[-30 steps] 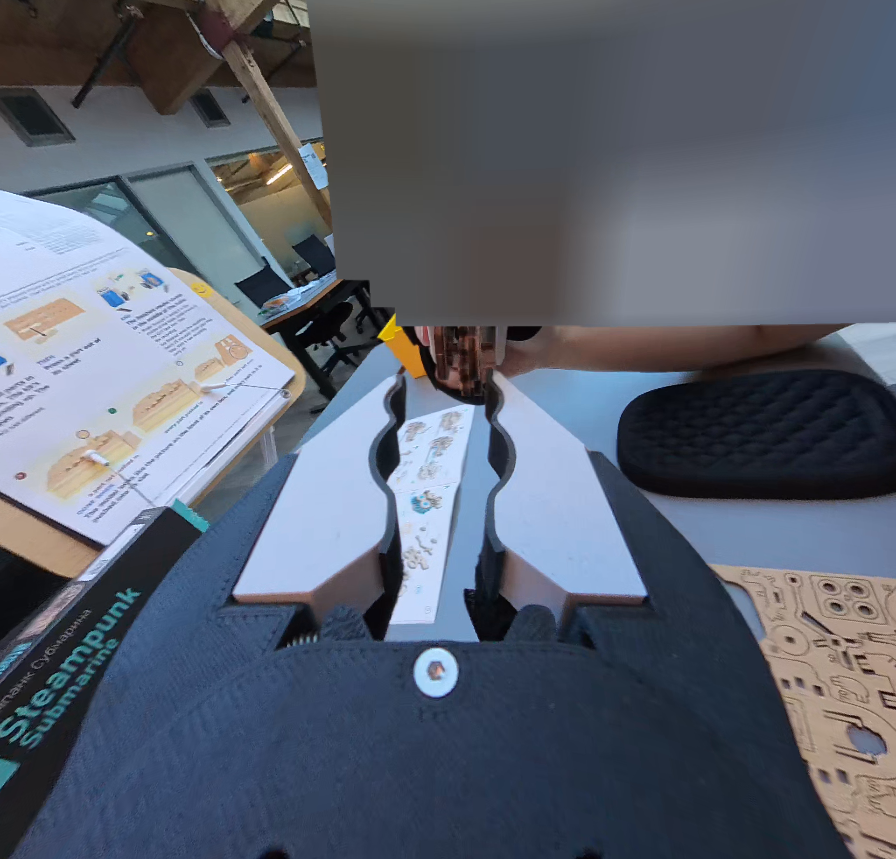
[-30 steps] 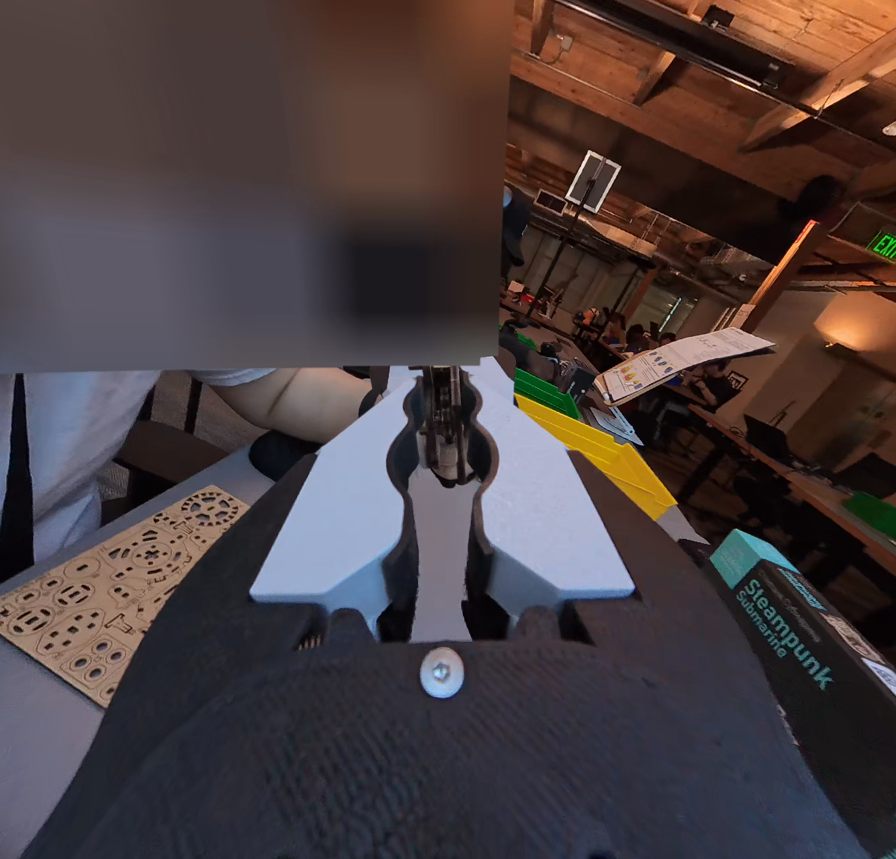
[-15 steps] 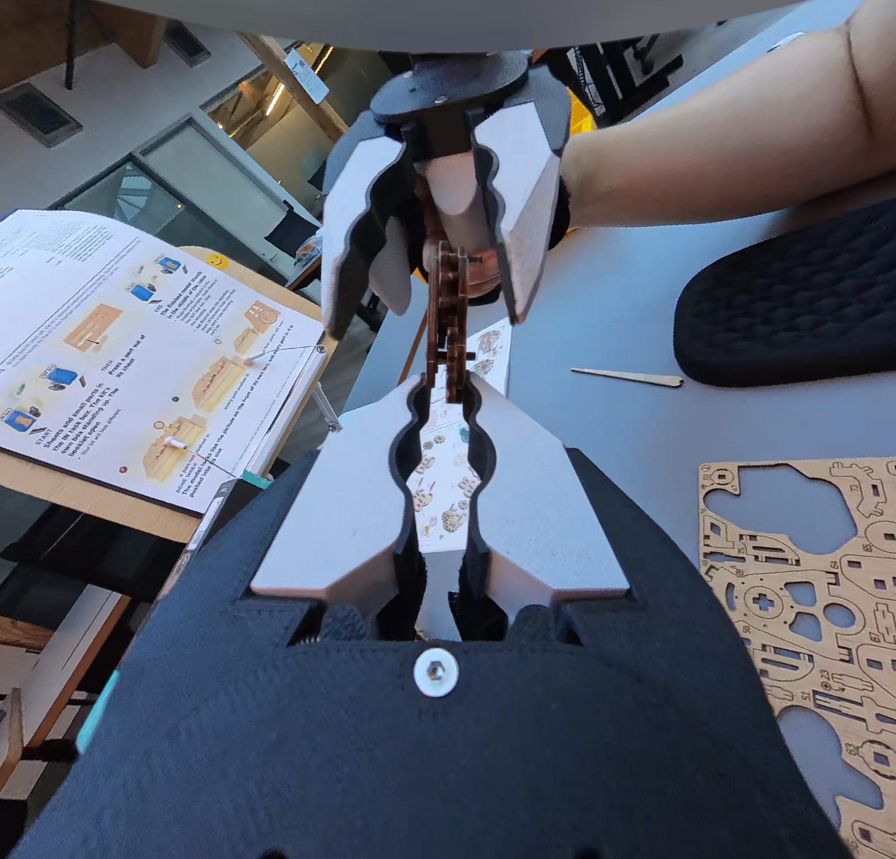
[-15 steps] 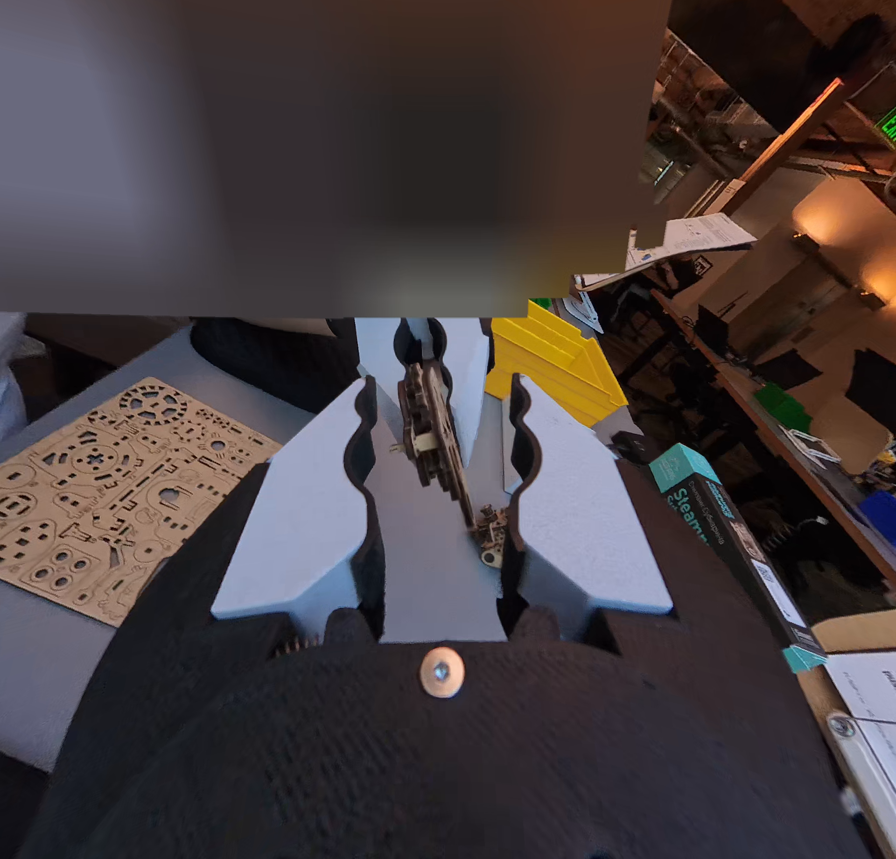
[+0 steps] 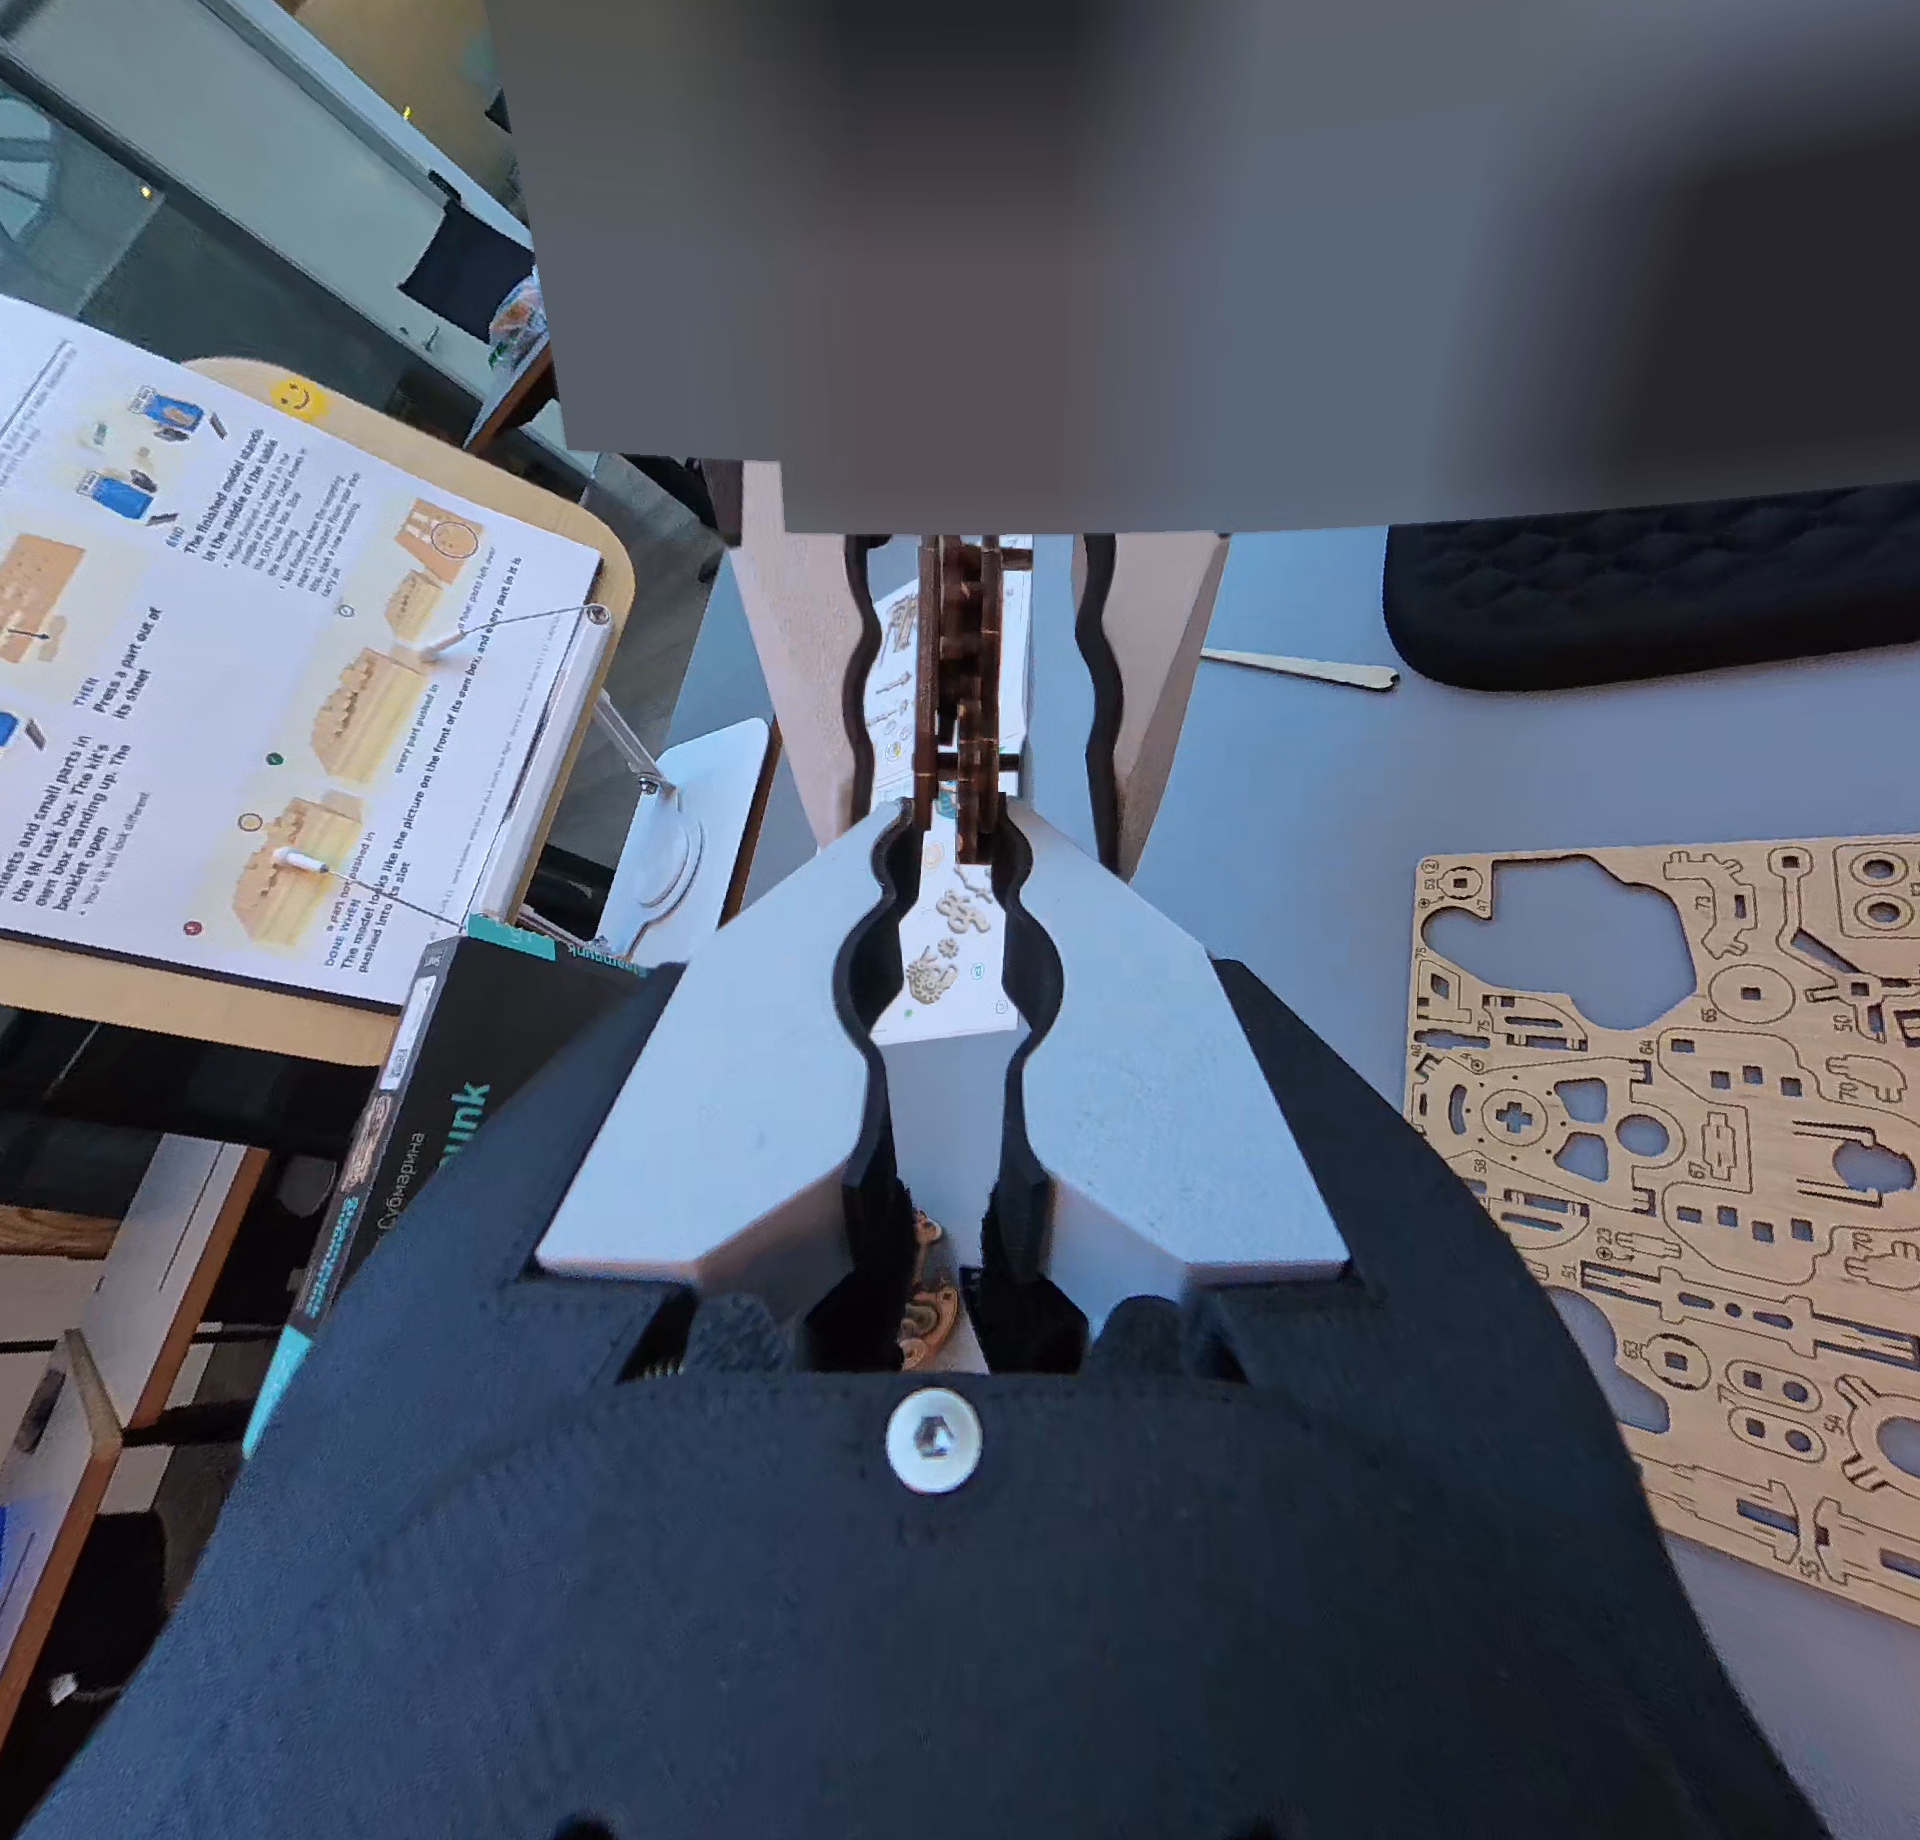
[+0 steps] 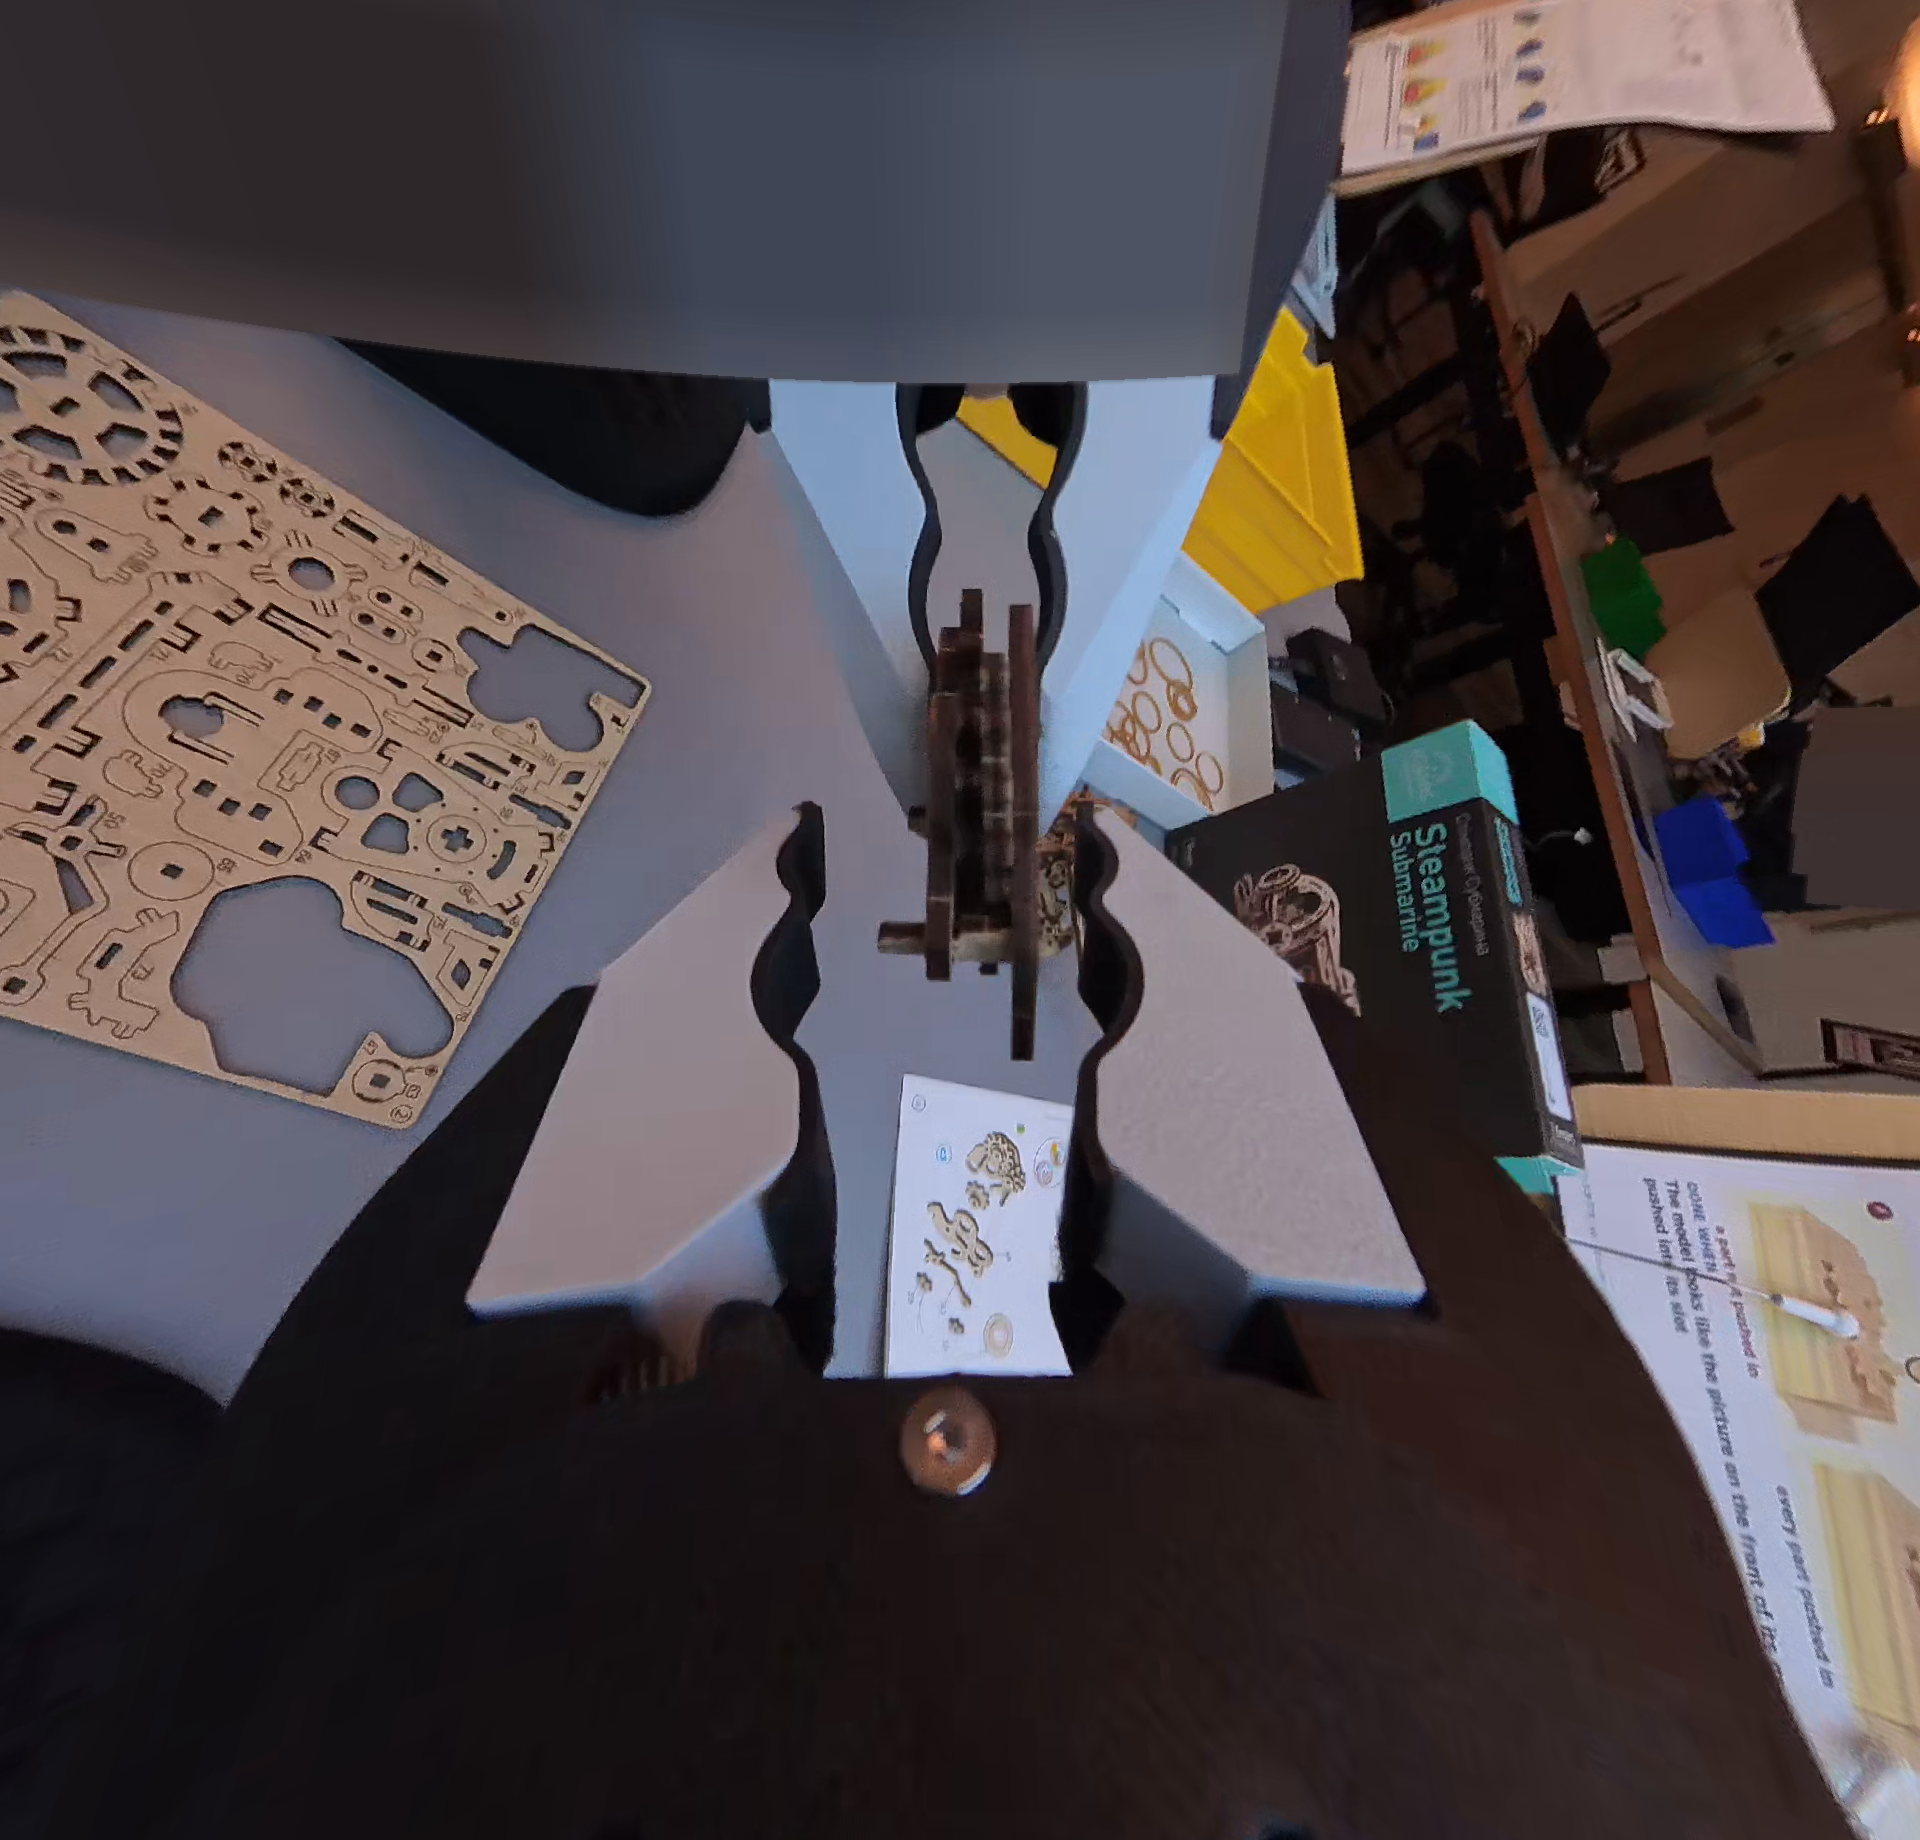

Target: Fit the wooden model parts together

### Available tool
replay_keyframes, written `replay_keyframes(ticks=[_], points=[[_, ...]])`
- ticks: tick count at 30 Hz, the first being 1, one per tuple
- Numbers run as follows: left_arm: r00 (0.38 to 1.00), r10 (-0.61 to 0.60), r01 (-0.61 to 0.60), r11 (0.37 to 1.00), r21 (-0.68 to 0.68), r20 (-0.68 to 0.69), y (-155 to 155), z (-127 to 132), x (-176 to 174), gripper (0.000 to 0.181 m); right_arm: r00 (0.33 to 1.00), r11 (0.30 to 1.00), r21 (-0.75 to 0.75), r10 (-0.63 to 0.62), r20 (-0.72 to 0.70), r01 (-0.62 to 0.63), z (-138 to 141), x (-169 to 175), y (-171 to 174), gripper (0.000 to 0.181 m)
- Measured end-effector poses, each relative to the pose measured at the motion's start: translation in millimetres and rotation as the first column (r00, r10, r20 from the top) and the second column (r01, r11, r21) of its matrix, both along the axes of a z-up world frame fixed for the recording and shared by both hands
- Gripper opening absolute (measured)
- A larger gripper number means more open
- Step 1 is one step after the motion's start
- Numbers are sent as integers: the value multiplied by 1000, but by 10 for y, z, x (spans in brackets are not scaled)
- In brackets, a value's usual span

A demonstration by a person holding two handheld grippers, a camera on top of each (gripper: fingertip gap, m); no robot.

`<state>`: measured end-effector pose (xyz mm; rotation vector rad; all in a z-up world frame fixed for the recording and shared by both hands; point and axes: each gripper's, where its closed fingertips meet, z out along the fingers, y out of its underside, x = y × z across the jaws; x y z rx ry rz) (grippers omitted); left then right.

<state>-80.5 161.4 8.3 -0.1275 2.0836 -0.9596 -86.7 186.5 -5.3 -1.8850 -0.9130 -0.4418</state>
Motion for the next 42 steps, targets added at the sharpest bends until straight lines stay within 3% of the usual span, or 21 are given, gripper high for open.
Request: replay_keyframes(ticks=[6,10,14,25,42], points=[[996,43,-39,998,56,-83,-64,-130,-35,11,992,980,-169,-86,92,101,-370,145,9,41],[979,43,-50,998,-27,-199,-99,-181,-24,11,990,975,-219,-50,-133,20,-409,-22,27,36],[963,-1,-25,995,-93,-271,-126,-210,-41,11,989,966,-254,-79,-126,45,-467,27,14,18],[795,-76,-78,971,-227,-601,-173,-436,-98,11,957,884,-467,-148,-250,15,-756,-69,-114,21],[798,-13,-84,987,-133,-602,-86,-518,-106,11,966,876,-479,-164,-199,50,-761,-4,-150,24]])
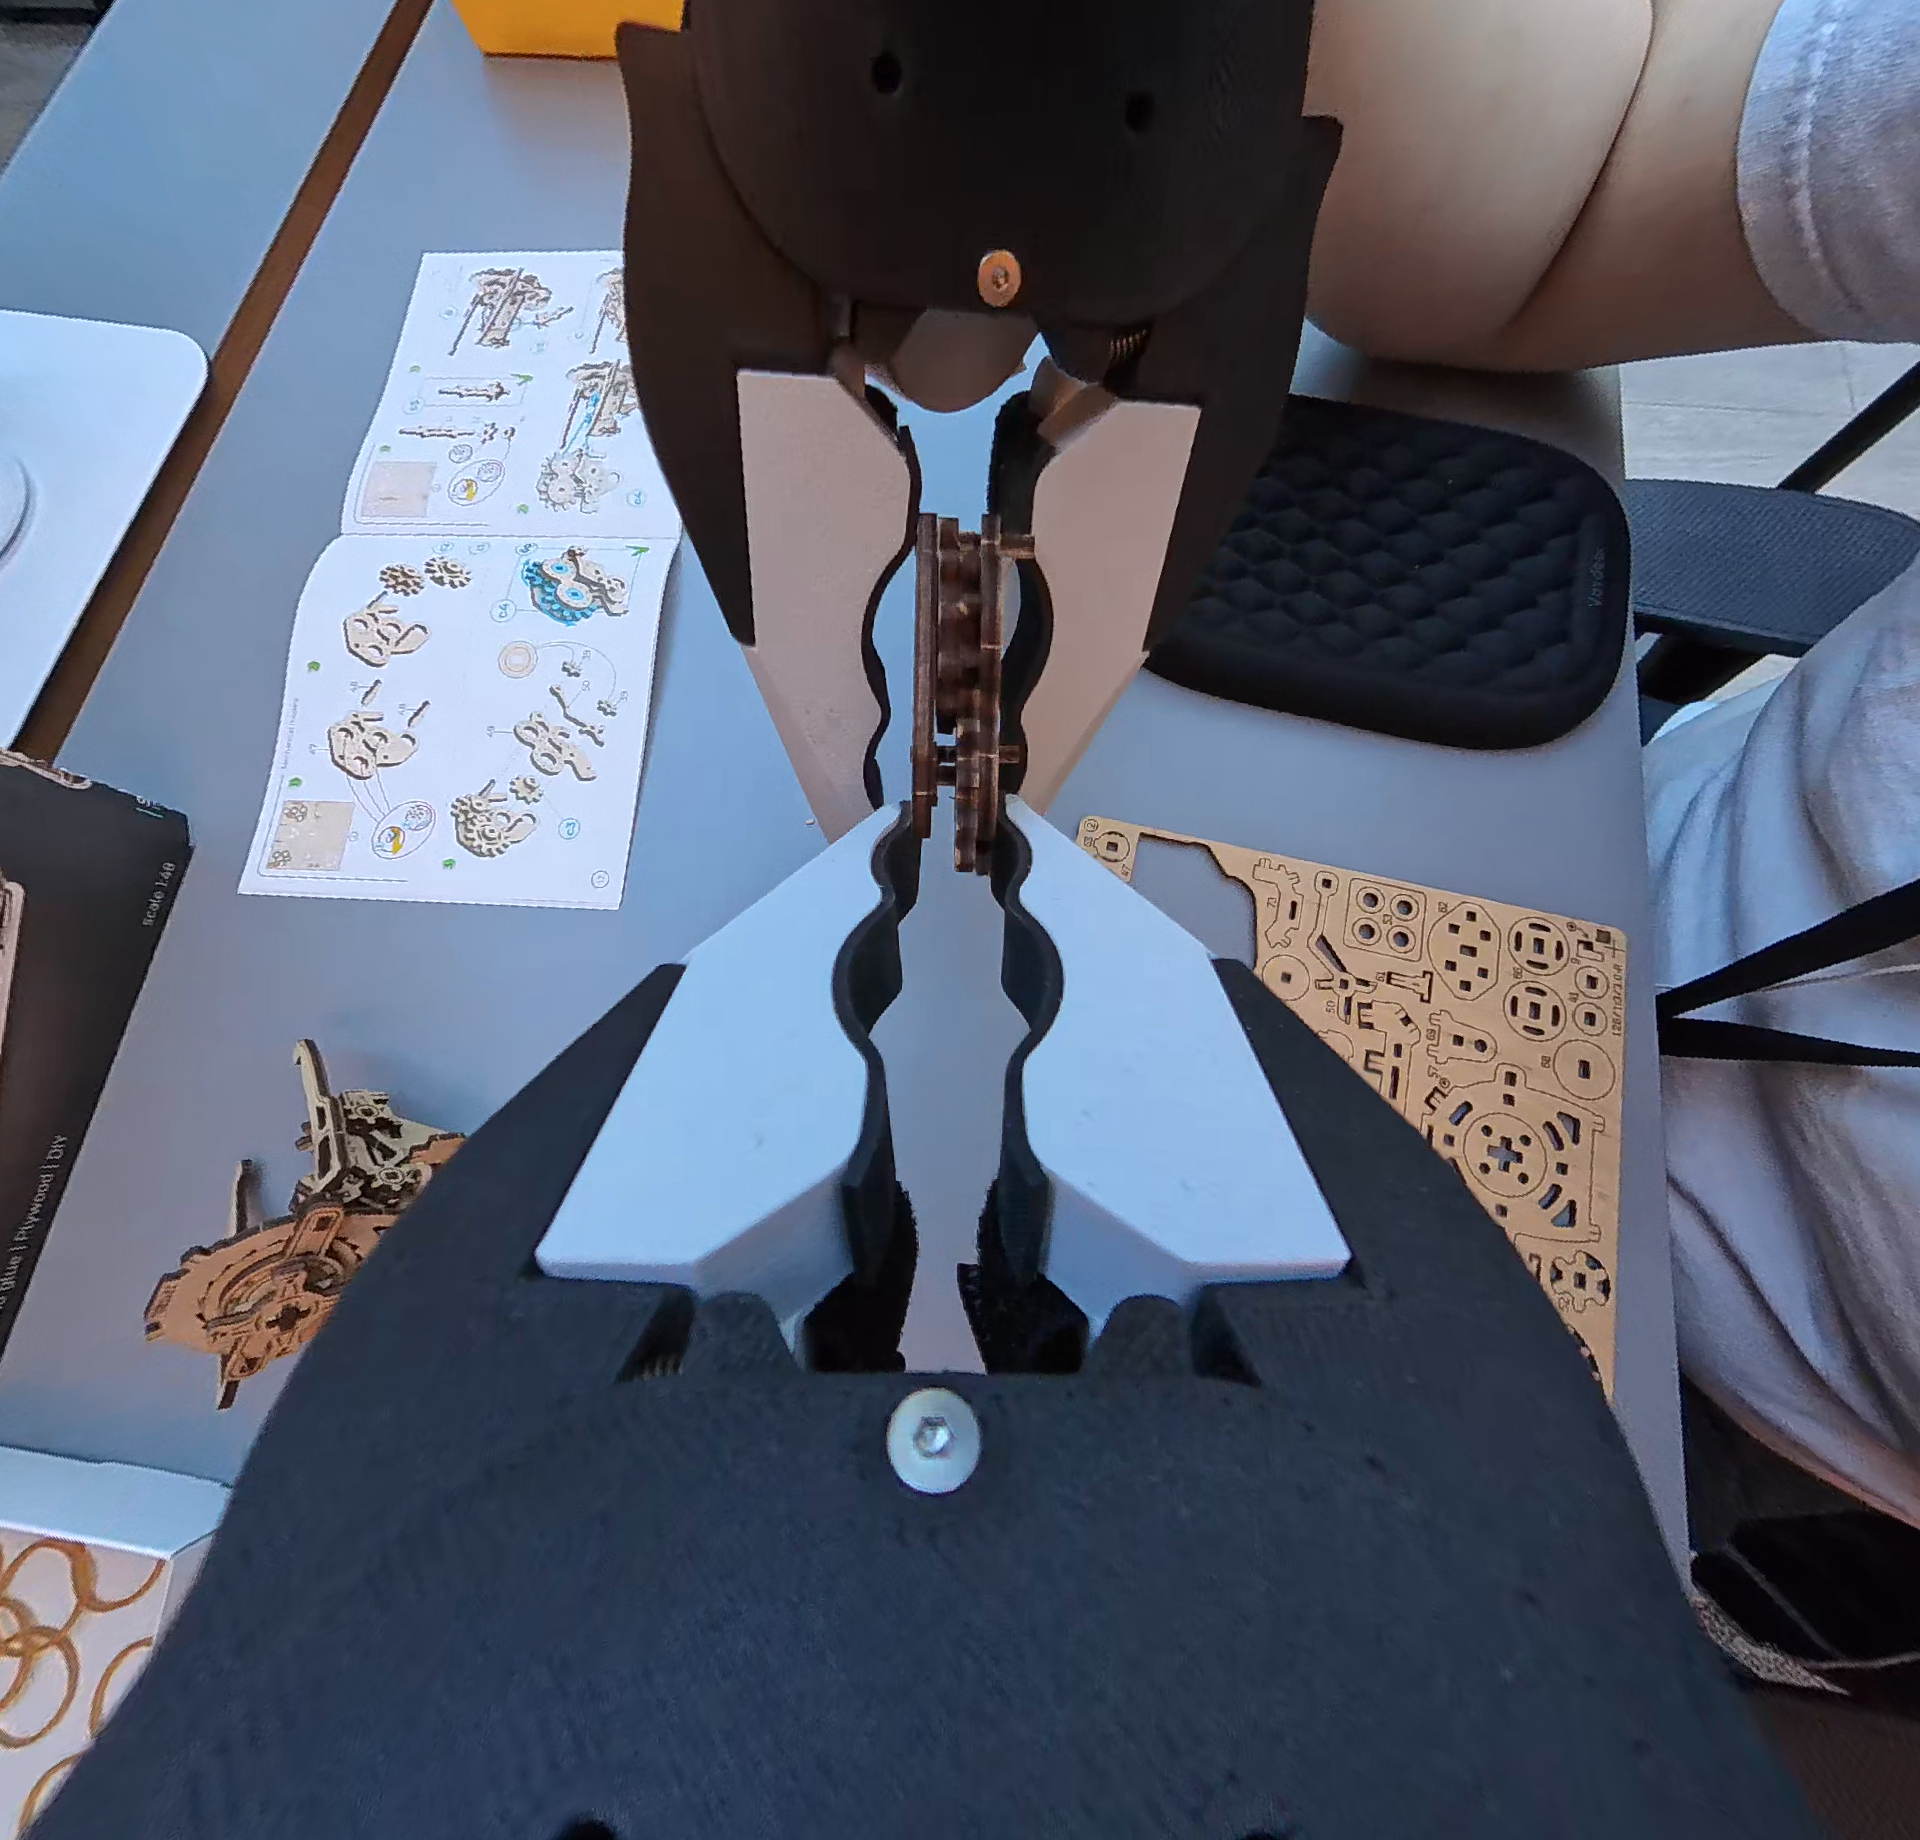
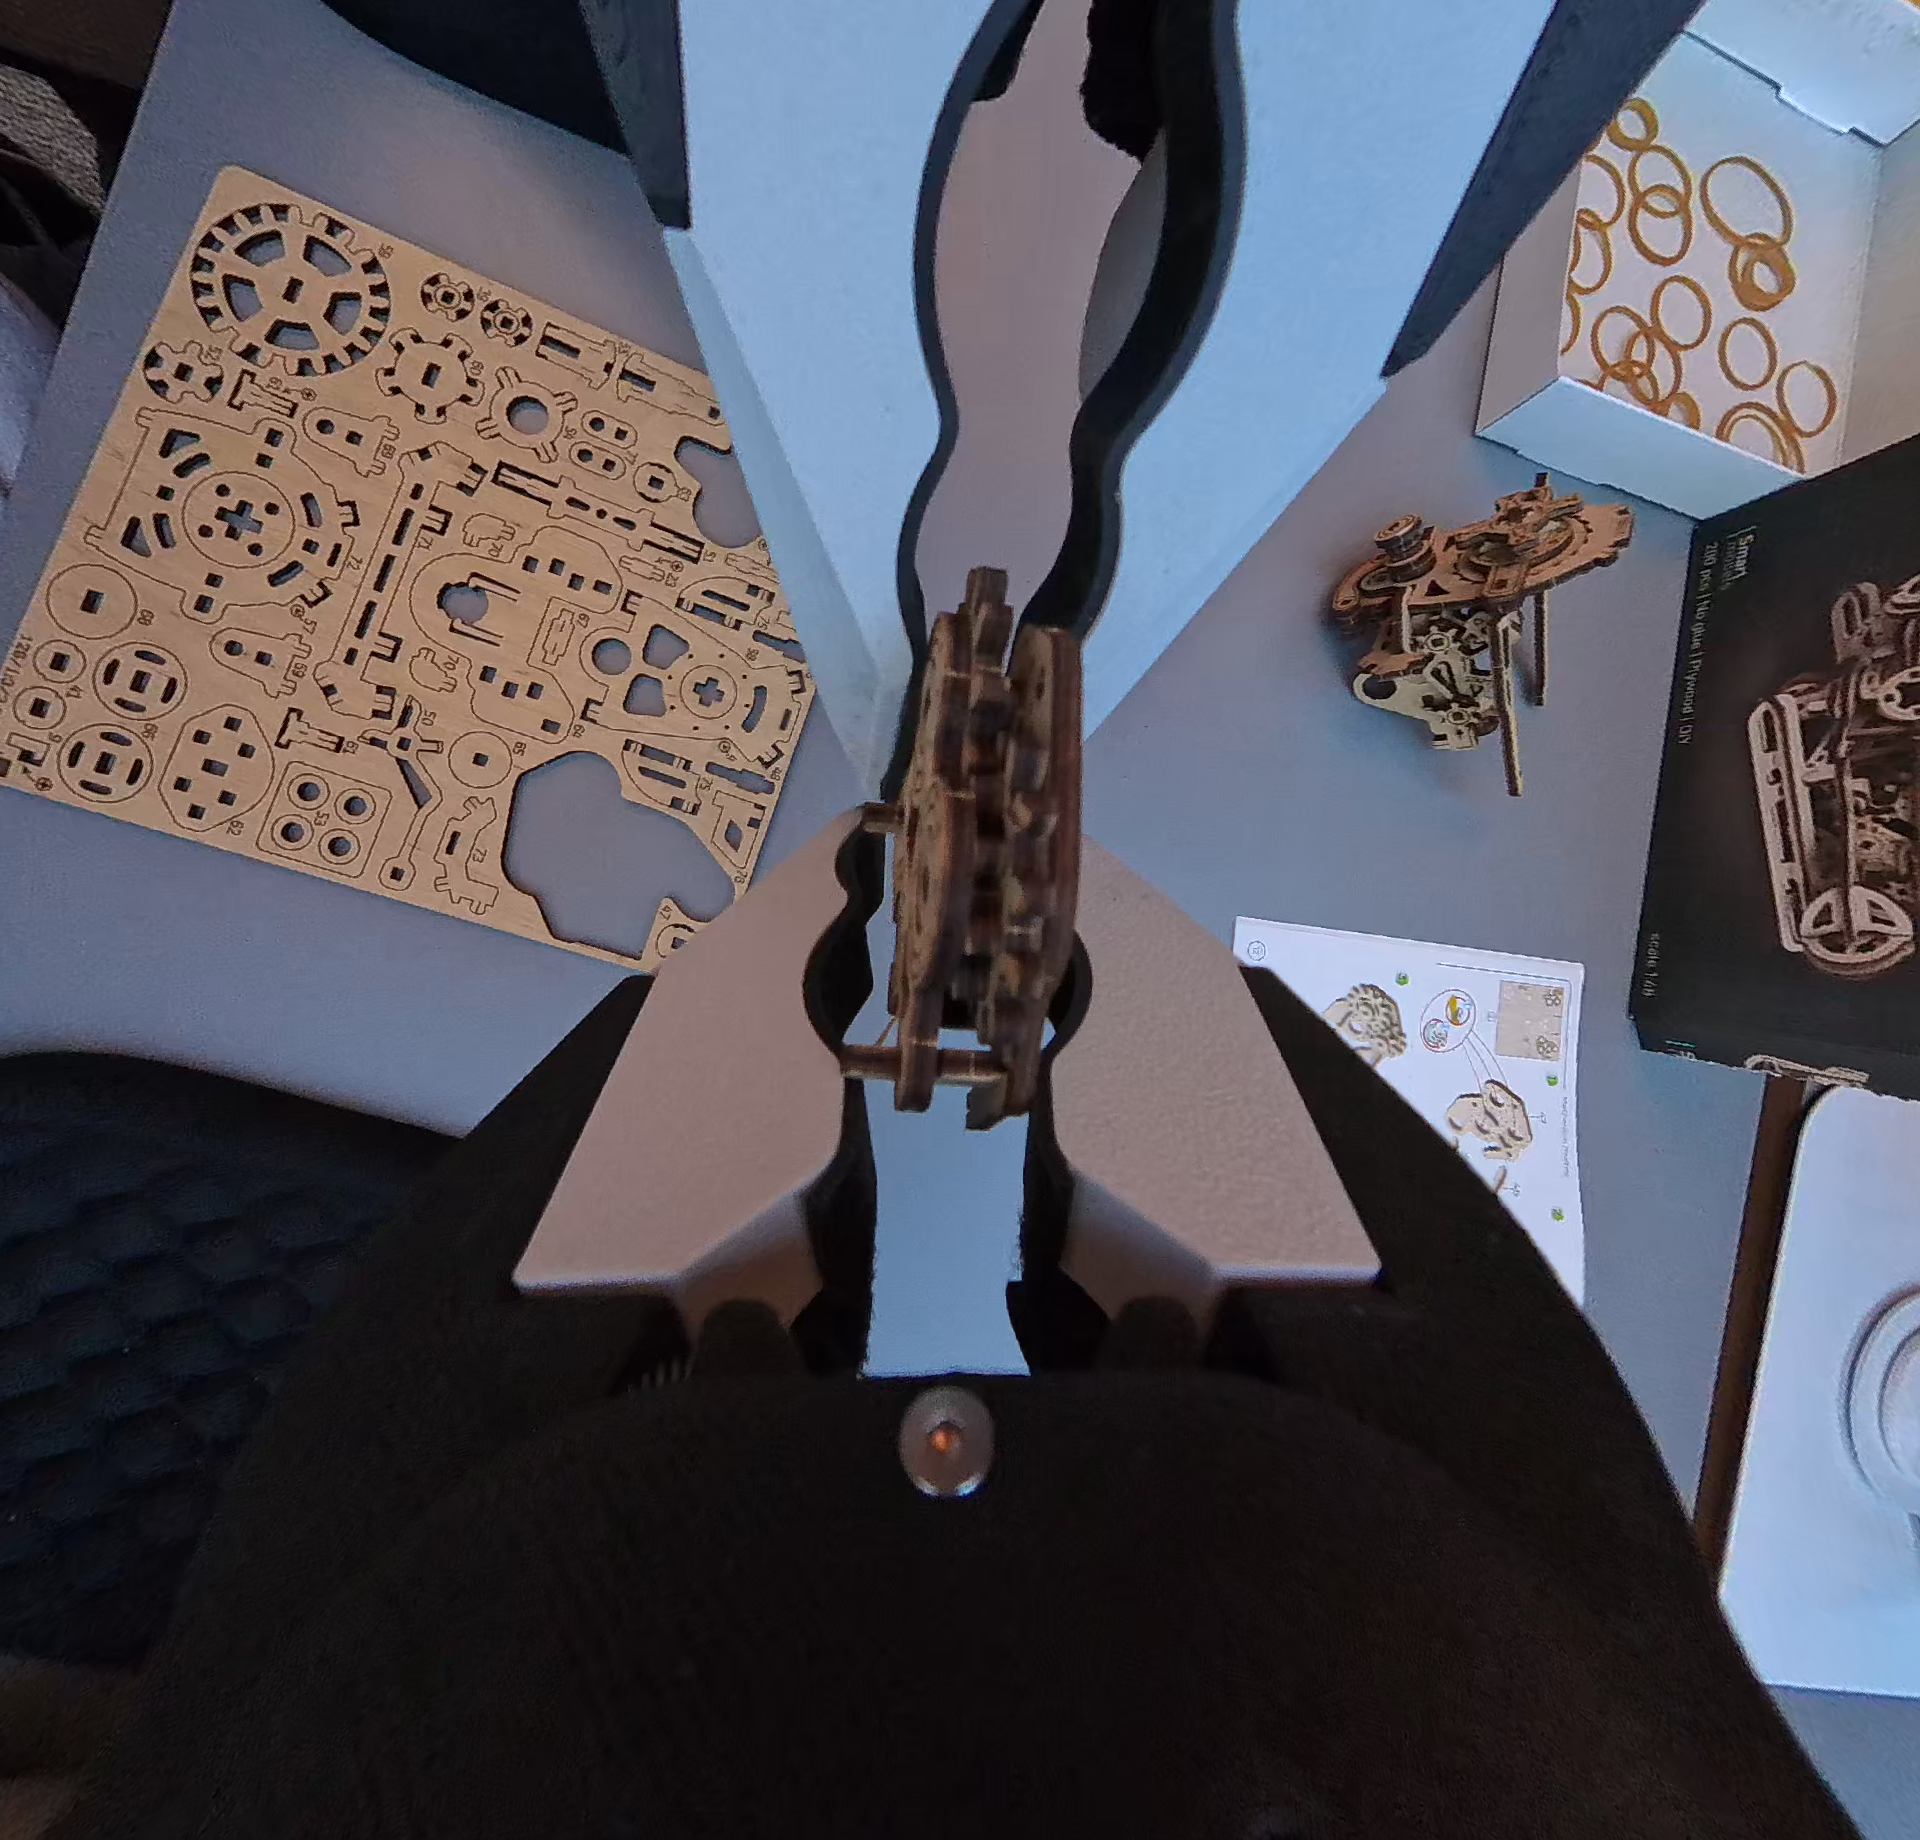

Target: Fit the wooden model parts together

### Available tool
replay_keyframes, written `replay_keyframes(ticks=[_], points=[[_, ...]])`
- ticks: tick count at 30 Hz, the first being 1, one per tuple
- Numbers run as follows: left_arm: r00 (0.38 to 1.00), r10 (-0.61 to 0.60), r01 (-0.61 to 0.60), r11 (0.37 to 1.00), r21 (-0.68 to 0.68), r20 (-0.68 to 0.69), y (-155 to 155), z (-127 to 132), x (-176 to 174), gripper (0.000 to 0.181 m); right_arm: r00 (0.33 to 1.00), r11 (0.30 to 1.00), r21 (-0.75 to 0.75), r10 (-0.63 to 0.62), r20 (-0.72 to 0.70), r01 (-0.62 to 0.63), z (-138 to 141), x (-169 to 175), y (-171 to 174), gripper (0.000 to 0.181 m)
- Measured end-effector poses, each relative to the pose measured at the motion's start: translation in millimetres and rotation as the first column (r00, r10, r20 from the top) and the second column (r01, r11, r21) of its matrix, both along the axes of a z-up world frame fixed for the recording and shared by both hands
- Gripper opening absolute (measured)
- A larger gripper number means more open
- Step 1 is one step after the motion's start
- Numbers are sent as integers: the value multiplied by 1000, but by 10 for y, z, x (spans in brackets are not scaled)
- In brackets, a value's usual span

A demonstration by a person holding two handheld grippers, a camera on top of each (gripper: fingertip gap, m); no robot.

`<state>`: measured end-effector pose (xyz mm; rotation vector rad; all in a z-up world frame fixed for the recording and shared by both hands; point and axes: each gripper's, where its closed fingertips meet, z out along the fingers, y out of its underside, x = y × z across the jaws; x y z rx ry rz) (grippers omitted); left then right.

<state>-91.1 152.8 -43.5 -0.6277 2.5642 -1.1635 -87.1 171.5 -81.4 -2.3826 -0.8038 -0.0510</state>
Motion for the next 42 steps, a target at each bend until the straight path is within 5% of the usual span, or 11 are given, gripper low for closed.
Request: replay_keyframes(ticks=[11,28,33,37,42], points=[[1000,-18,20,987,158,-11,72,-143,-91,11,996,990,-138,-26,84,37,-203,-9,-100,24],[999,-26,29,979,199,-19,112,-236,-65,11,992,972,-214,-69,106,91,-344,46,-141,12],[999,-36,28,985,170,41,119,-180,-13,12,989,979,-175,-78,128,100,-294,105,-107,11],[998,-1,-5,995,102,64,172,-96,75,32,985,982,-144,-98,144,119,-250,203,-101,11],[986,51,-36,995,-97,159,324,221,258,46,965,979,-15,-197,173,203,-51,523,-47,11]])
